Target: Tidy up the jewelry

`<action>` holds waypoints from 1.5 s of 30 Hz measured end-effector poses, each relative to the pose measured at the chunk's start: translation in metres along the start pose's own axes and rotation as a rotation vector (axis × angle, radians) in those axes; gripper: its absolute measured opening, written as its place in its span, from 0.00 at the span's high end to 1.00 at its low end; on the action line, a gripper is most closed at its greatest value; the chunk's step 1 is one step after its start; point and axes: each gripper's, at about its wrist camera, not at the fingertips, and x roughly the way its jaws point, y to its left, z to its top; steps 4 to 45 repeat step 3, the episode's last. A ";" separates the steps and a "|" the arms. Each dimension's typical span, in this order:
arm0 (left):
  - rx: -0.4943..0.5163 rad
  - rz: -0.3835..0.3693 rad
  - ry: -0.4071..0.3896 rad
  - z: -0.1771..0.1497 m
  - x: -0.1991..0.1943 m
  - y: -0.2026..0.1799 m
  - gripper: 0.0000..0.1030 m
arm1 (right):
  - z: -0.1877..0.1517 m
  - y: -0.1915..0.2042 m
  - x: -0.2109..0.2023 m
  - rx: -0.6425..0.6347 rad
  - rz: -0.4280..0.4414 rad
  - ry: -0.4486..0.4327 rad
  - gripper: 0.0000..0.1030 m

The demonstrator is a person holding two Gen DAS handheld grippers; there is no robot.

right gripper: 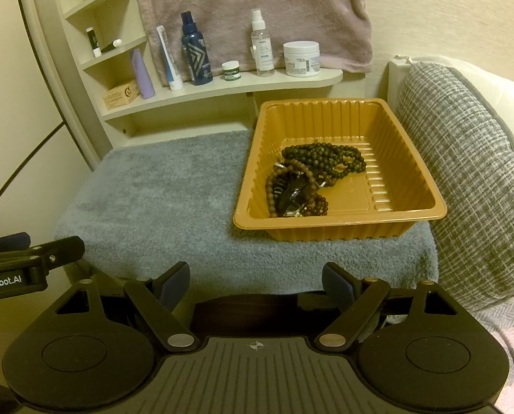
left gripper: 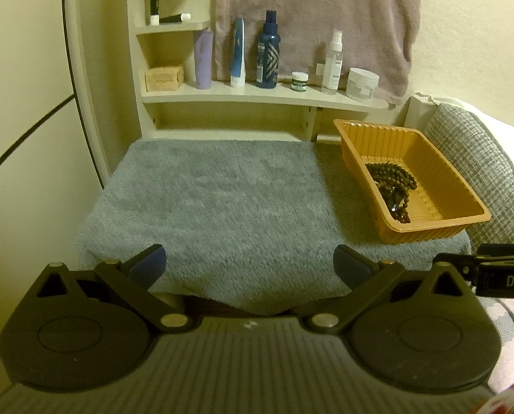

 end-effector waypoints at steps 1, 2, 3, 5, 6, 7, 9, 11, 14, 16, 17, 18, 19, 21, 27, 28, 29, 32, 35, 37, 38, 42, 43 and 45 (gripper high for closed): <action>-0.002 -0.003 -0.002 0.000 0.000 0.000 0.01 | 0.000 0.000 0.000 0.000 0.000 0.000 0.19; -0.003 -0.003 -0.001 -0.001 -0.001 0.000 0.01 | 0.000 0.000 0.000 0.000 0.000 0.000 0.19; -0.005 -0.005 -0.001 0.000 0.000 0.000 0.01 | 0.000 0.000 0.000 0.000 0.000 0.000 0.19; -0.005 -0.005 -0.001 0.000 0.000 0.000 0.01 | 0.000 0.000 0.000 0.000 0.000 0.000 0.19; -0.005 -0.005 -0.001 0.000 0.000 0.000 0.01 | 0.000 0.000 0.000 0.000 0.000 0.000 0.19; -0.005 -0.005 -0.001 0.000 0.000 0.000 0.01 | 0.000 0.000 0.000 0.000 0.000 0.000 0.19; -0.005 -0.005 -0.001 0.000 0.000 0.000 0.01 | 0.000 0.000 0.000 0.000 0.000 0.000 0.19; -0.005 -0.005 -0.001 0.000 0.000 0.000 0.01 | 0.000 0.000 0.000 0.000 0.000 0.000 0.19; -0.005 -0.005 -0.001 0.000 0.000 0.000 0.01 | 0.000 0.000 0.000 0.000 0.000 0.000 0.19; -0.005 -0.005 -0.001 0.000 0.000 0.000 0.01 | 0.000 0.000 0.000 0.000 0.000 0.000 0.19; -0.005 -0.005 -0.001 0.000 0.000 0.000 0.01 | 0.000 0.000 0.000 0.000 0.000 0.000 0.19; -0.005 -0.005 -0.001 0.000 0.000 0.000 0.01 | 0.000 0.000 0.000 0.000 0.000 0.000 0.19; -0.005 -0.005 -0.001 0.000 0.000 0.000 0.01 | 0.000 0.000 0.000 0.000 0.000 0.000 0.19; -0.005 -0.005 -0.001 0.000 0.000 0.000 0.01 | 0.000 0.000 0.000 0.000 0.000 0.000 0.19; -0.005 -0.005 -0.001 0.000 0.000 0.000 0.01 | 0.000 0.000 0.000 0.000 0.000 0.000 0.19; -0.005 -0.005 -0.001 0.000 0.000 0.000 0.01 | 0.000 0.000 0.000 0.000 0.000 0.000 0.19; -0.005 -0.005 -0.001 0.000 0.000 0.000 0.01 | 0.000 0.000 0.000 0.000 0.000 0.000 0.19; -0.005 -0.005 -0.001 0.000 0.000 0.000 0.01 | 0.000 0.000 0.000 0.000 0.000 0.000 0.19; -0.005 -0.005 -0.001 0.000 0.000 0.000 0.01 | 0.000 0.000 0.000 0.000 0.000 0.000 0.19; -0.005 -0.005 -0.001 0.000 0.000 0.000 0.01 | 0.000 0.000 0.000 0.000 0.000 0.000 0.19; -0.005 -0.005 -0.001 0.000 0.000 0.000 0.01 | 0.000 0.000 0.000 0.000 0.000 0.000 0.19; -0.005 -0.005 -0.001 0.000 0.000 0.000 0.01 | 0.000 0.000 0.000 0.000 0.000 0.000 0.19; -0.005 -0.005 -0.001 0.000 0.000 0.000 0.01 | 0.000 0.000 0.000 0.000 0.000 0.000 0.19; -0.005 -0.005 -0.001 0.000 0.000 0.000 0.01 | 0.000 0.000 0.000 0.000 0.000 0.000 0.19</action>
